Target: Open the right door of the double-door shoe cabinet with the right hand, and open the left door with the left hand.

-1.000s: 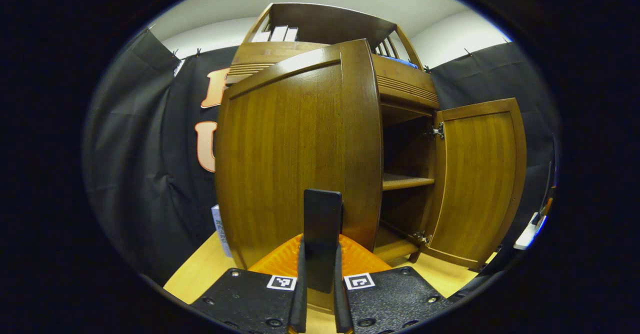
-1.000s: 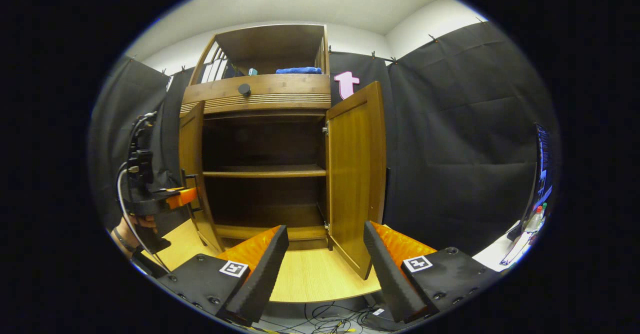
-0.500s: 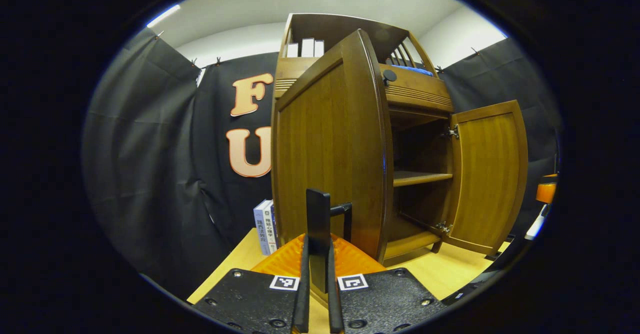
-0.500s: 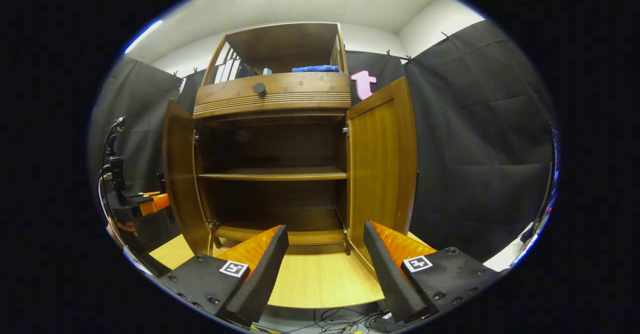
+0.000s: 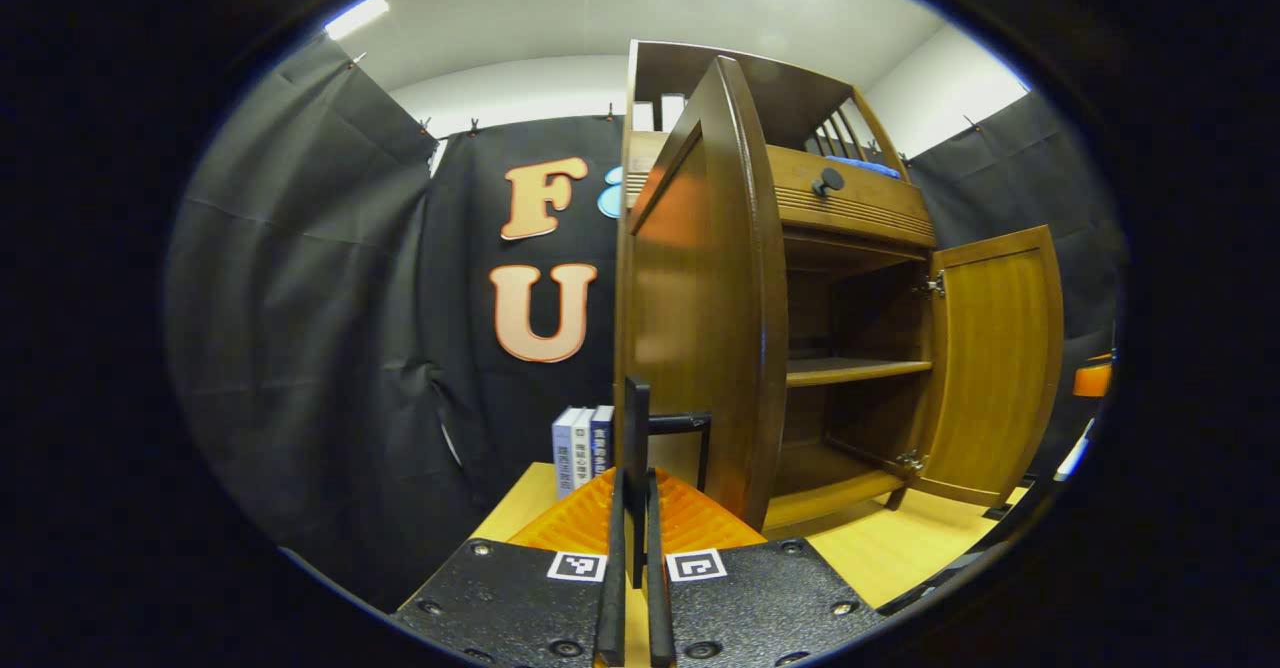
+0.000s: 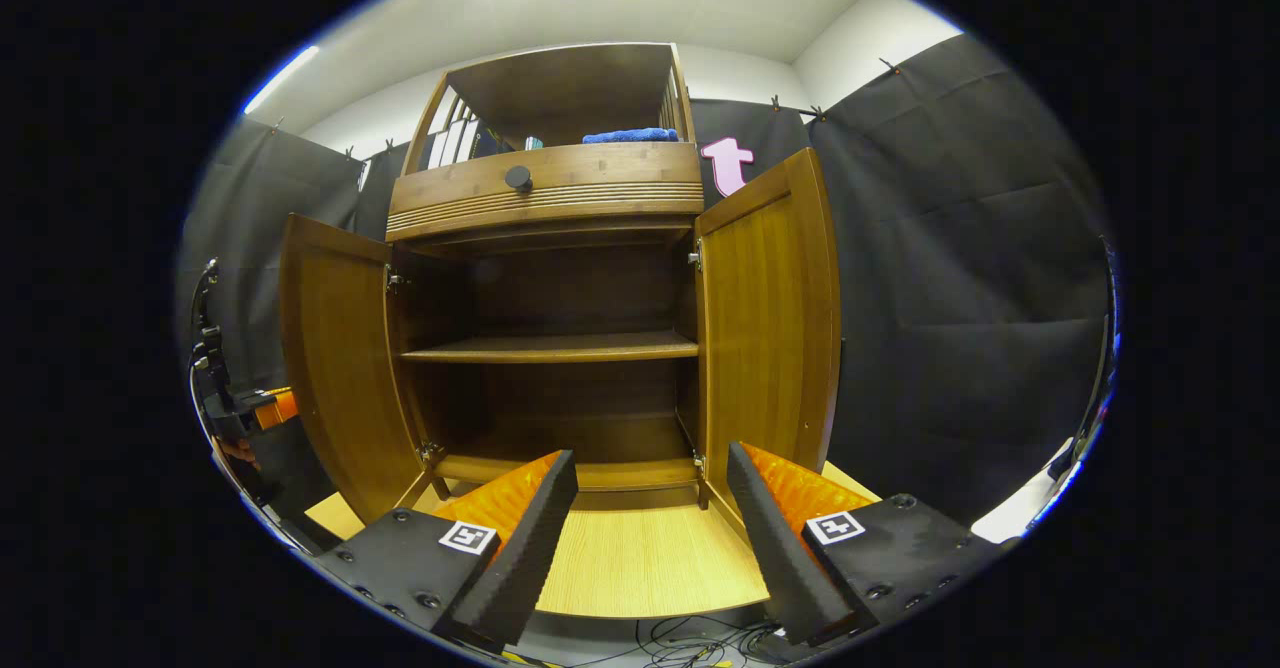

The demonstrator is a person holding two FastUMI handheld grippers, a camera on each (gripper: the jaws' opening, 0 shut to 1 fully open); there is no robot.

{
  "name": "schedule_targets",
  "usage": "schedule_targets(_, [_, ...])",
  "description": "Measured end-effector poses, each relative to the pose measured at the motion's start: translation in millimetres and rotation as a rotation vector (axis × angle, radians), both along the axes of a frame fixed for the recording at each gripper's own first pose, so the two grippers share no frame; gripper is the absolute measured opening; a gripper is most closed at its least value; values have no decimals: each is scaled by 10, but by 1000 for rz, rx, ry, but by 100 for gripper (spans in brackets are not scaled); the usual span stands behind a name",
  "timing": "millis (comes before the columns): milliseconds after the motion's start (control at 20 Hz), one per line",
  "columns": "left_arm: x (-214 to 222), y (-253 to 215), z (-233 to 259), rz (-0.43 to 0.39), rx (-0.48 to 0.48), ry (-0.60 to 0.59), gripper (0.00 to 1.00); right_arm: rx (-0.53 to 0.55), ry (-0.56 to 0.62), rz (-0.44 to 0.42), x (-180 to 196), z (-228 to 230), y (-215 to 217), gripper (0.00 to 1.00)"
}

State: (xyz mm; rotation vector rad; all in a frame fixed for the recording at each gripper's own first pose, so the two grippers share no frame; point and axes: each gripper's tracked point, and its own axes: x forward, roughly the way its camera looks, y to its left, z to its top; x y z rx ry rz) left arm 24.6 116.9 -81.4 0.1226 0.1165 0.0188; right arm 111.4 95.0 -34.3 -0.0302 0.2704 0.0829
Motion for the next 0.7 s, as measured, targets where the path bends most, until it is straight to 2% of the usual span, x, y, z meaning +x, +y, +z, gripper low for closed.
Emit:
schedule_targets(50, [-26, 60, 7, 9, 6, 0, 6, -1, -2, 2, 1, -1, 6, 89])
schedule_targets(100, [-43, 89, 10, 1, 0, -2, 0, -2, -2, 4, 2, 3, 10, 89])
schedule_targets(200, [-26, 51, 11, -30, -4, -3, 7, -4, -1, 8, 2, -2, 23, 89])
schedule_targets(350, [-43, 50, 7, -66, 91, 1, 9, -7, 2, 16, -12, -11, 42, 89])
schedule_targets(400, [-73, 52, 1, -68, 122, 3, 9, -7, 3, 19, -25, -17, 43, 97])
schedule_targets(450, [-85, 48, 3, -74, 147, 5, 10, -8, 5, 21, -20, -25, 51, 89])
schedule_targets(550, [-168, 76, -10, -72, 185, 11, 7, 0, 9, 22, -25, -59, 59, 89])
schedule_targets(600, [-238, 75, -32, -69, 186, 19, 6, 8, 11, 23, -17, -72, 65, 97])
schedule_targets(650, [-341, 54, -54, -69, 174, 27, 6, 16, 14, 25, -15, -85, 76, 97])
schedule_targets(700, [-426, 30, -63, -65, 146, 30, 5, 23, 16, 27, -9, -94, 83, 89])
